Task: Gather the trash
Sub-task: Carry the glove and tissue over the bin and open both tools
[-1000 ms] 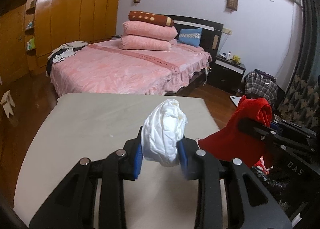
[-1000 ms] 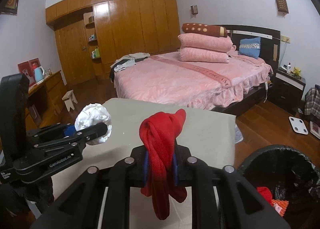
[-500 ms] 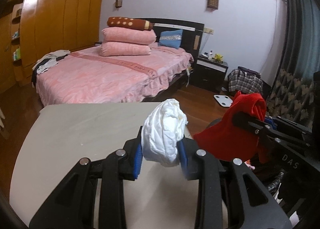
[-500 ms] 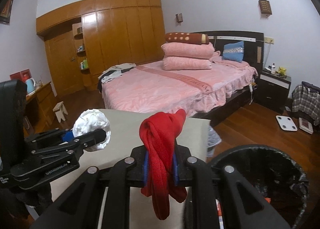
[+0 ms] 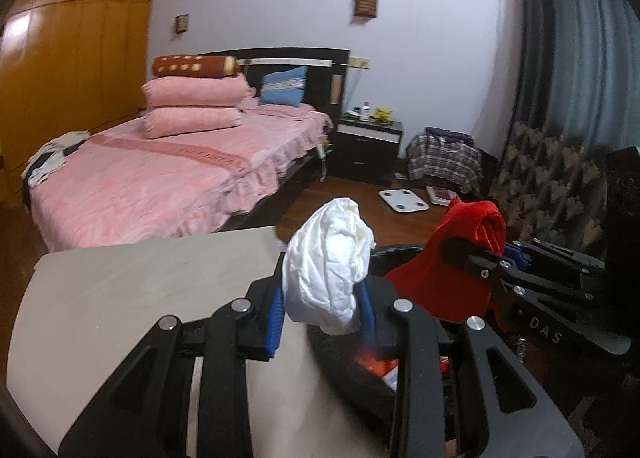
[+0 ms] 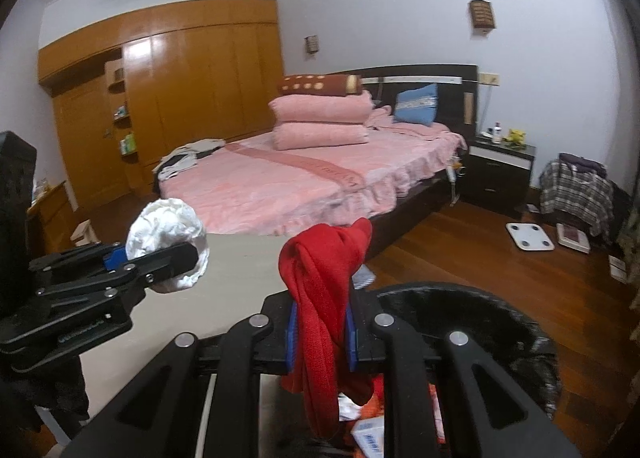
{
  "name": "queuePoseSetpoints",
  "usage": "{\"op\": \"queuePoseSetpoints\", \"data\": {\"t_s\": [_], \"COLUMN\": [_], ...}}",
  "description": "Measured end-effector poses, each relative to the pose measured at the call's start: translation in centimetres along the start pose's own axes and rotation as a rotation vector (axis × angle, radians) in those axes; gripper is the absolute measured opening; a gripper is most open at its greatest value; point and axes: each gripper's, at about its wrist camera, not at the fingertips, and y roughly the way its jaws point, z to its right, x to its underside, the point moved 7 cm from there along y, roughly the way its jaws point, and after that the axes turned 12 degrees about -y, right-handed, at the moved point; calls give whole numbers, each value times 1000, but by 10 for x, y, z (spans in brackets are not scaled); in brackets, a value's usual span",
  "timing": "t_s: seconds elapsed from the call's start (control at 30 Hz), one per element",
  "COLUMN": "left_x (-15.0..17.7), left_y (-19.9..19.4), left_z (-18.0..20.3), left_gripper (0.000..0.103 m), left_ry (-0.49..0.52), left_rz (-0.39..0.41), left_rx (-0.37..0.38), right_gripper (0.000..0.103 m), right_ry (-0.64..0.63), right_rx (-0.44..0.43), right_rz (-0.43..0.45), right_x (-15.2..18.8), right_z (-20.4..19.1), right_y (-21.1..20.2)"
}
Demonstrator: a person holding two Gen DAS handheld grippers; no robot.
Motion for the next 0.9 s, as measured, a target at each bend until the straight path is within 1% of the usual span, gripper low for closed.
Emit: {"op": "queuePoseSetpoints", "data": {"t_s": [0.2, 0.5, 0.8, 0.9], "left_x": [7, 24, 38, 43], "left_y": [20, 58, 94, 109], "left_z": [44, 94, 122, 125], "left_gripper": [30, 30, 30, 30], "left_ry": [48, 97, 117, 117], "left_rz": [-22, -69, -127, -151], "left_rx": [66, 148, 201, 211], "right_gripper": [18, 18, 18, 18], "right_ry": [30, 62, 97, 103], "right_rx": [66, 147, 182, 190], "right_rz": [-7, -27, -48, -60], "right_x": [7, 27, 46, 53], "right_z": [44, 100, 140, 149], "right_y": [-7, -17, -20, -18]}}
